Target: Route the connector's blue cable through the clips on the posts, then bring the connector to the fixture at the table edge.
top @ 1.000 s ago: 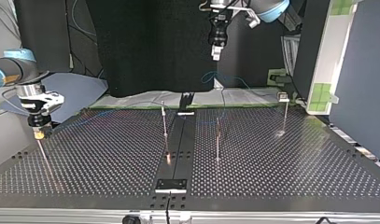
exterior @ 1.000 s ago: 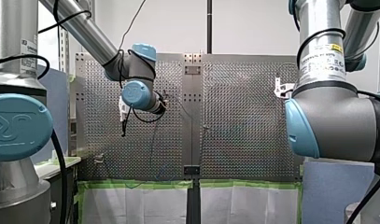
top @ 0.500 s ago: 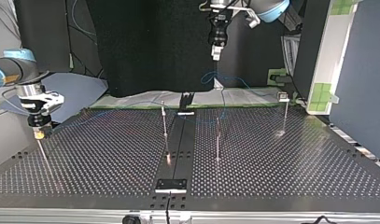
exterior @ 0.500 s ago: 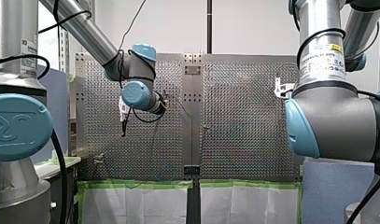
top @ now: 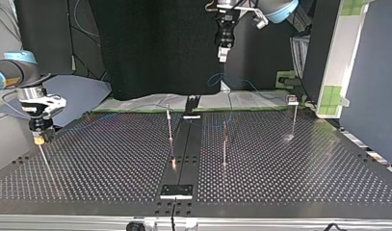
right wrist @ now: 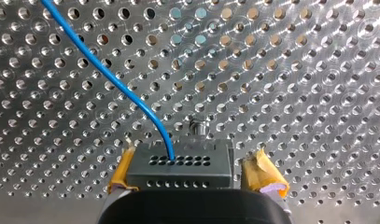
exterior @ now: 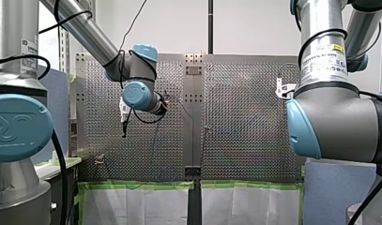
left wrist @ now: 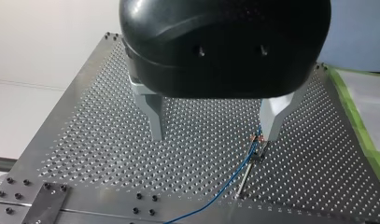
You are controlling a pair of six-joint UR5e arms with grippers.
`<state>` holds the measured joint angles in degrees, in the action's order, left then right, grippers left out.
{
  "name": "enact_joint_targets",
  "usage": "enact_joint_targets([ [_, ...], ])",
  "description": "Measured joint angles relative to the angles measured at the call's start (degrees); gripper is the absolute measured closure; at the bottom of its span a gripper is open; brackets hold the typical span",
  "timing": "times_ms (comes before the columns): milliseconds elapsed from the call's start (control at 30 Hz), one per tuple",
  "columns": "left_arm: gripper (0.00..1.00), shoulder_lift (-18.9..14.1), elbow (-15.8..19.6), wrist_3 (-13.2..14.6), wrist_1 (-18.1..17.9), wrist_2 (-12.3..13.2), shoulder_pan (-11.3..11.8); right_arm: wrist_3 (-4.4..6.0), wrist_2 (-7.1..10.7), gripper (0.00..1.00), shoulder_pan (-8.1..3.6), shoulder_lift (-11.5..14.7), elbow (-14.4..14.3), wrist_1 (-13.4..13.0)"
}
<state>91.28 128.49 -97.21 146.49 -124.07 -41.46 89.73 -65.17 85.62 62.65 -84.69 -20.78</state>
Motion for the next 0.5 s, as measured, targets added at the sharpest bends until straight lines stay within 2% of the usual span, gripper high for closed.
enact_joint_targets([
  [500,0.0,0.2,0.2,-0.1,-0.3,1.2,-0.6,0.0,0.0,0.0,0.0,0.0,0.0,0.0],
])
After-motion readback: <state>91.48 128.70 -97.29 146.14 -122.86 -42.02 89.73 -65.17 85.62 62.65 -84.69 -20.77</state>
